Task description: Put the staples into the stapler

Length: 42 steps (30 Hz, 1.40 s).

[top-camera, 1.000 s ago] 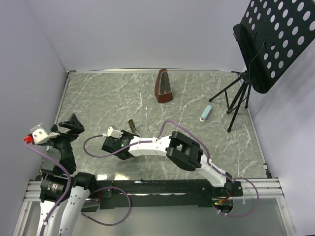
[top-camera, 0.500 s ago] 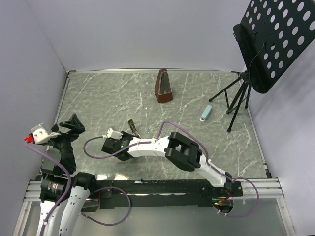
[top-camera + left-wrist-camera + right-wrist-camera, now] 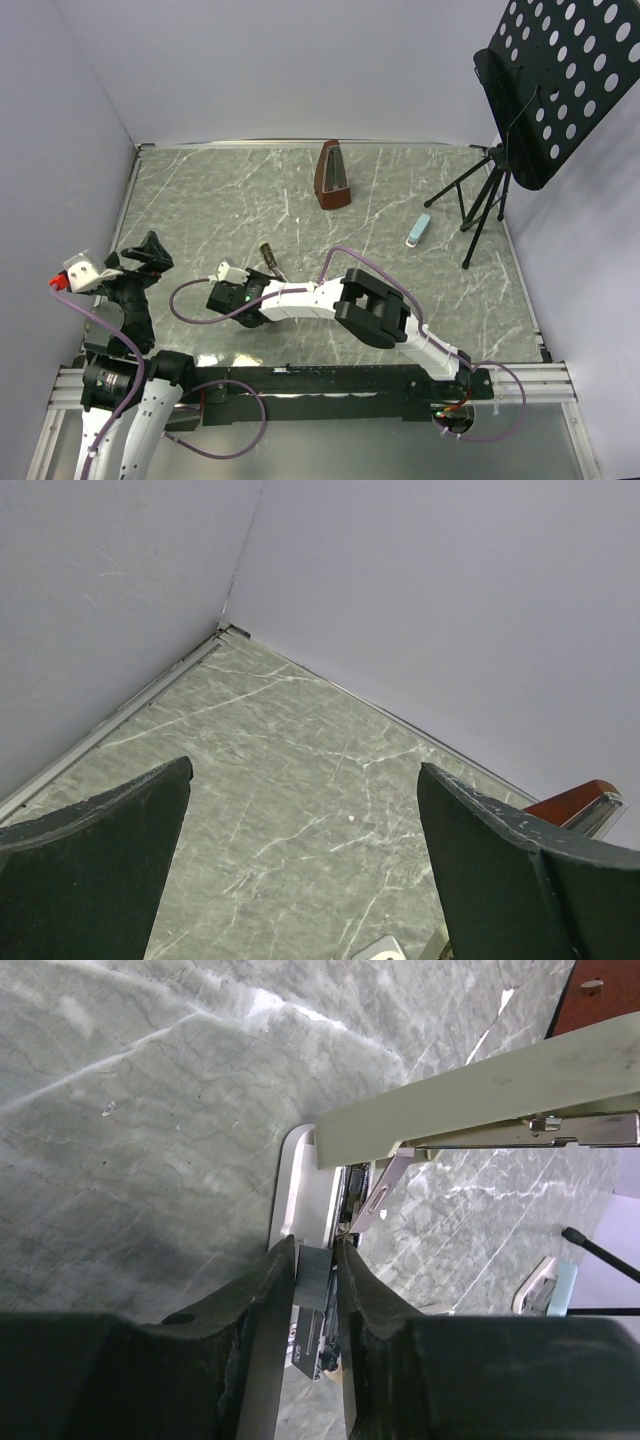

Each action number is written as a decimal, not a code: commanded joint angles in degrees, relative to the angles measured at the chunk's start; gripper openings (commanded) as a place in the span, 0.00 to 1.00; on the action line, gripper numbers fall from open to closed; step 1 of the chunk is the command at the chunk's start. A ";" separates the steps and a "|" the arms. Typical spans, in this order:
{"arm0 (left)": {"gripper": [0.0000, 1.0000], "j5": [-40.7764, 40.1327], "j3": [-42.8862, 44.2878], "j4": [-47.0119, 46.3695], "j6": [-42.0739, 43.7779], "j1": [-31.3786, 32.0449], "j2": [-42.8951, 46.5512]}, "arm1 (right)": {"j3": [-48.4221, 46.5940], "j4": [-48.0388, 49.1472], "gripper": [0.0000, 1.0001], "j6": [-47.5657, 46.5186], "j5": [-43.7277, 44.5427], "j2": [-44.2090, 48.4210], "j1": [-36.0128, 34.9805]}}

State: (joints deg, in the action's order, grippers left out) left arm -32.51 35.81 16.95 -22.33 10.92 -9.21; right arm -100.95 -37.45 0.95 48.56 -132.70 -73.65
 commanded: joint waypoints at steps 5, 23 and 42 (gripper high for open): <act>0.99 1.05 -0.04 -2.71 0.09 -0.28 -0.02 | -1.10 0.36 0.25 -0.42 1.98 0.16 -0.53; 0.99 1.57 -0.13 -2.89 0.09 -0.28 -0.37 | 0.93 1.50 0.25 1.24 -2.85 7.81 -0.01; 0.99 12.52 -1.27 -6.40 2.55 -0.28 -4.49 | 26.13 8.18 0.25 15.57 -32.62 34.87 15.98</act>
State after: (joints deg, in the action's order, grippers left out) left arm -28.21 35.22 15.03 -21.85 10.90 -10.81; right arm -81.21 -33.63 11.84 26.00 -105.65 -62.28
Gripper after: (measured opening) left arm 0.995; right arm 0.253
